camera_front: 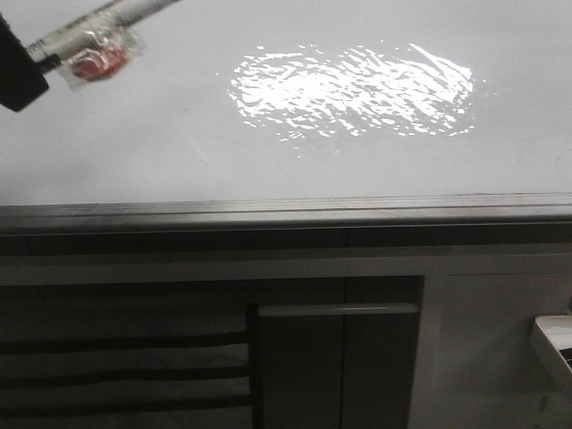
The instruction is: Write number 9 on whiteboard
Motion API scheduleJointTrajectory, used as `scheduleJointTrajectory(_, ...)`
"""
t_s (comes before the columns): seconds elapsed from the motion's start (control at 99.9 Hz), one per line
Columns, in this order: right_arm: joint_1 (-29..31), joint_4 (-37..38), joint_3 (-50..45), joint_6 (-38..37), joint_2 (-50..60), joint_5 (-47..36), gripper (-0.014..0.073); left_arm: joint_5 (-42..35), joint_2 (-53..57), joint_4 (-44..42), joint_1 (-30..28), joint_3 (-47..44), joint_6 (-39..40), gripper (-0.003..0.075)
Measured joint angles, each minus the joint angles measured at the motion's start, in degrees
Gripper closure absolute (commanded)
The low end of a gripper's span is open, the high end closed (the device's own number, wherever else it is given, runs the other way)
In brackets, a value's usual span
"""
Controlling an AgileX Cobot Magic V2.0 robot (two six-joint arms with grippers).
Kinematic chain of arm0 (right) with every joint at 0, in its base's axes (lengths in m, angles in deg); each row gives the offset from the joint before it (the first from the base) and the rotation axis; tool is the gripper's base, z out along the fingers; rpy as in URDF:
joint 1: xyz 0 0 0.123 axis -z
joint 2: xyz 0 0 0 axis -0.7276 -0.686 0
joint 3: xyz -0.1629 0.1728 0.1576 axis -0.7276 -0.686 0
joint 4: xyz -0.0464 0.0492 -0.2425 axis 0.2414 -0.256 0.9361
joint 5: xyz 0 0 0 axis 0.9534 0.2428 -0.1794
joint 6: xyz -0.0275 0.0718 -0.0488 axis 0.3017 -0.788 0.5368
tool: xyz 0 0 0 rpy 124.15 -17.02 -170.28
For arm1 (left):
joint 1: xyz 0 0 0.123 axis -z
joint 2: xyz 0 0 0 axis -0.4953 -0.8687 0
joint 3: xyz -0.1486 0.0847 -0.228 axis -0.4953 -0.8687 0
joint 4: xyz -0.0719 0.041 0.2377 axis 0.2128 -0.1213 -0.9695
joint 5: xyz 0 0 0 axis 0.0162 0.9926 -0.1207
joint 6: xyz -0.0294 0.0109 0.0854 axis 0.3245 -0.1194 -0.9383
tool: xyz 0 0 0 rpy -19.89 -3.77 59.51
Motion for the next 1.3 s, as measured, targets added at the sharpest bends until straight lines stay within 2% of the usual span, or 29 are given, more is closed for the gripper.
scheduleJointTrajectory(0.15,-1.26,-12.14,3.51,19.17,-5.70,7.15,0.0083,3.83,-2.59,2.43,5.63,1.49,-7.05,0.0734)
scheduleJointTrajectory(0.22,-3.42,-13.94,4.27,24.77,-7.42,7.69,0.0083,4.22,-3.55,2.70,7.77,2.27,-8.82,0.0734)
scheduleJointTrajectory(0.36,-10.38,-14.49,4.39,31.33,-9.41,5.14,0.0083,3.86,-4.31,2.80,11.11,3.42,-11.11,0.0734)
scheduleJointTrajectory(0.62,-24.29,-10.04,6.40,34.50,-14.41,-4.00,0.0087,3.04,-4.31,3.02,12.61,4.23,-12.06,0.0734)
scheduleJointTrajectory(0.71,-27.17,-9.67,7.62,34.59,-16.96,-5.74,0.0131,2.97,-4.31,3.02,12.61,4.23,-12.52,0.0734)
scheduleJointTrajectory(0.9,-28.55,-9.53,8.19,34.63,-21.35,-7.29,0.0223,1.95,-4.31,3.02,12.61,4.23,-12.91,0.0734)
scheduleJointTrajectory(1.171,-28.55,-12.78,8.19,37.30,-22.37,-8.20,0.0236,1.69,-4.31,3.02,12.61,4.23,-13.20,0.0734)
scheduleJointTrajectory(1.301,-28.61,-12.92,8.19,37.67,-22.37,-8.20,0.0330,1.69,-4.31,3.02,12.61,4.23,-13.33,0.0734)
